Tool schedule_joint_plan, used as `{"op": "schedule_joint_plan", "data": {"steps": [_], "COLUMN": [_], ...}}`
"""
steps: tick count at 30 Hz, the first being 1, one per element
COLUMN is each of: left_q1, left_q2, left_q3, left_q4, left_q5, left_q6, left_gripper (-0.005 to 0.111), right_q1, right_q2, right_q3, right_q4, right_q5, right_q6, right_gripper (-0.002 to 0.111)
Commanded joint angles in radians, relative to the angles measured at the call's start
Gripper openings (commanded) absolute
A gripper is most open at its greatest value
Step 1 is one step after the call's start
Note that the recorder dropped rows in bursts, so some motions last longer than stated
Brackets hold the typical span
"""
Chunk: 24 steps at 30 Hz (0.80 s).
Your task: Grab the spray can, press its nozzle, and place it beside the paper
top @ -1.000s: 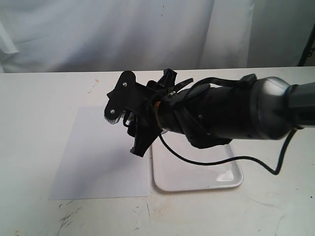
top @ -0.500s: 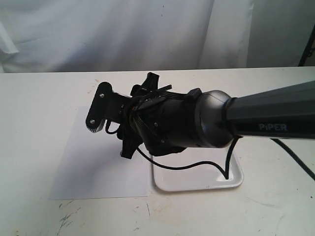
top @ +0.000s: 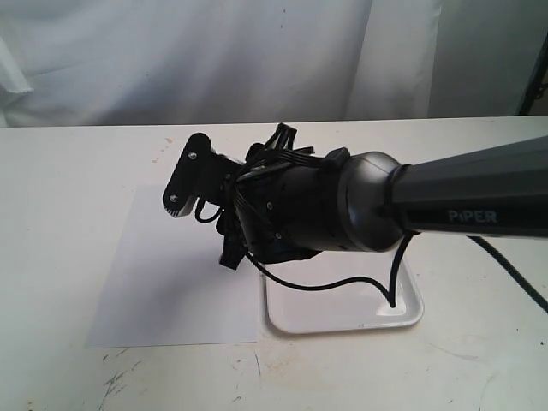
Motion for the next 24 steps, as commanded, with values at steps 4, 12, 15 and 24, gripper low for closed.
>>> {"op": "schedule_joint_plan", "data": {"steps": [4, 12, 15, 24], "left_q1": [0.001, 0.001, 0.001, 0.001], "left_q2": [-0.005, -0.005, -0.005, 0.009], "left_q3": [0.004, 0.004, 0.004, -0.066], "left_q4": [0.024, -0.123, -0.123, -0.168], "left_q5": [-0.107, -0.507, -0.589, -0.419], "left_q6": [-0.005, -0.008, -0.003, -0.12], "left_gripper": [0.0, 0.0, 0.0, 0.0], "right_q1": [-0.002, -0.002, -0.002, -0.002], "right_q2": [-0.014, -0.003, -0.001, 0.008], "right_q3": [-0.011, -0.011, -0.011, -0.011], "right_q4": [0.028, 0.033, 0.011, -0.005], "right_q5": [-0.026, -0.04, -0.04, 0.03], "right_q6": [-0.067, -0.162, -0.165, -0.173], "right_gripper": [0.0, 0.0, 0.0, 0.0]}}
